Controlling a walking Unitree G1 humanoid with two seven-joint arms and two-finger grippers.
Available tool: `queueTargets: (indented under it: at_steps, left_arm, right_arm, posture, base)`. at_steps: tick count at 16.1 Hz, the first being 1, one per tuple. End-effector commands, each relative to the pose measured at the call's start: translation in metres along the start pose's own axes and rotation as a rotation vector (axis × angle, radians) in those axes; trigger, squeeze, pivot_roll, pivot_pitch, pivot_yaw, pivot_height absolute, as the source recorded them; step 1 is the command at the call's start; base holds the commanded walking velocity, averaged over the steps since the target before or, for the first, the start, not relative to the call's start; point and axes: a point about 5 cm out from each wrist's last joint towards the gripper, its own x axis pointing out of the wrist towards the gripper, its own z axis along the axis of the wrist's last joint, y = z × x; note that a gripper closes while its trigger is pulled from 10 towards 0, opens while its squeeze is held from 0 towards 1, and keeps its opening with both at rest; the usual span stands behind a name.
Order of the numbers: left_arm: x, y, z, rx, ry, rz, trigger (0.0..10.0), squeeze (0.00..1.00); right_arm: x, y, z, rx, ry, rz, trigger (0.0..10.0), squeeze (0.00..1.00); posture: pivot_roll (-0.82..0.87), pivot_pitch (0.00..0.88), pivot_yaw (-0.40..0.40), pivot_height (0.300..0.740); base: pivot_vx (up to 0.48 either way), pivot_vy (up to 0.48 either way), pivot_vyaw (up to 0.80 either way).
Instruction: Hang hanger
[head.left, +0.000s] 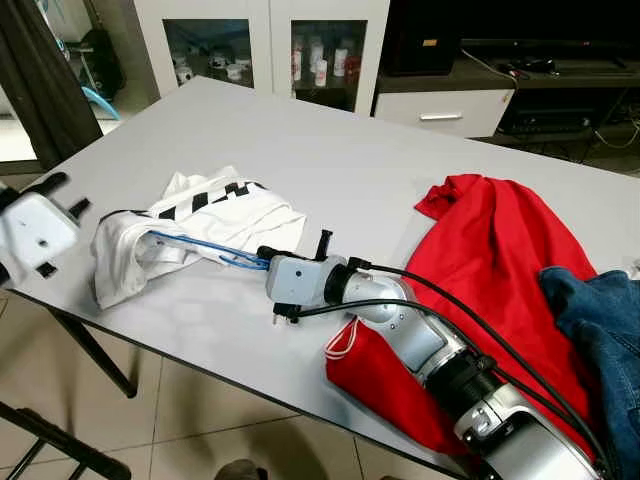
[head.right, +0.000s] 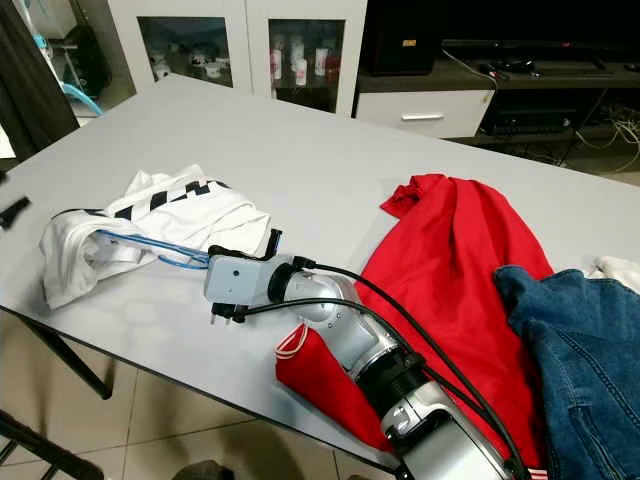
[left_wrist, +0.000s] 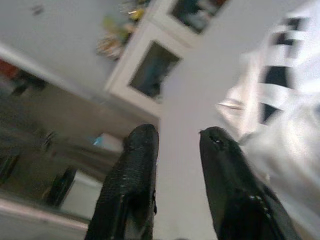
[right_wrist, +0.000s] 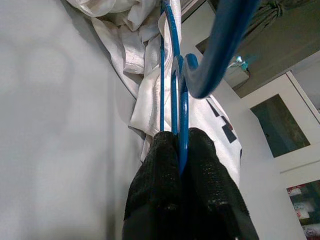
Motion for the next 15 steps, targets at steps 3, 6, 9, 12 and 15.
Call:
queueTargets:
  at_steps: [3, 6, 9, 12, 15]
  left_arm:
    - [-0.003, 0.003, -0.008, -0.211, 0.021, 0.082, 10.0, 0.00]
    - [-0.008, -0.037, -0.021, -0.547, 0.056, 0.002, 10.0, 0.00]
    - [-0.010, -0.066, -0.027, -0.809, 0.036, -0.036, 10.0, 1.00]
    - [-0.015, -0.083, -0.044, -0.858, 0.123, -0.030, 10.0, 0.58]
    - [-0.022, -0.107, -0.059, -0.772, 0.261, -0.077, 10.0, 0.00]
  right_arm:
    - [-0.003, 0.000, -0.001, 0.007, 0.004, 0.013, 10.0, 0.00]
    - [-0.008, 0.003, -0.001, 0.002, -0.013, 0.045, 10.0, 0.00]
    - [-0.011, 0.004, 0.000, 0.004, -0.020, 0.055, 10.0, 0.00]
    - [-0.016, 0.004, -0.002, 0.005, -0.019, 0.059, 10.0, 0.00]
    - [-0.028, 0.007, -0.005, 0.038, -0.022, 0.092, 10.0, 0.00]
  posture:
    - [0.10, 0.000, -0.003, 0.740]
    - [0.10, 0.000, -0.007, 0.740]
    - [0.10, 0.000, -0.009, 0.740]
    - [0.10, 0.000, -0.009, 0.740]
    - [0.09, 0.002, -0.011, 0.740]
  base:
    - [0.000, 0.000, 0.00]
    - [0.000, 0.000, 0.00]
    - [0.000, 0.000, 0.00]
    - [0.000, 0.000, 0.00]
    - [0.000, 0.000, 0.00]
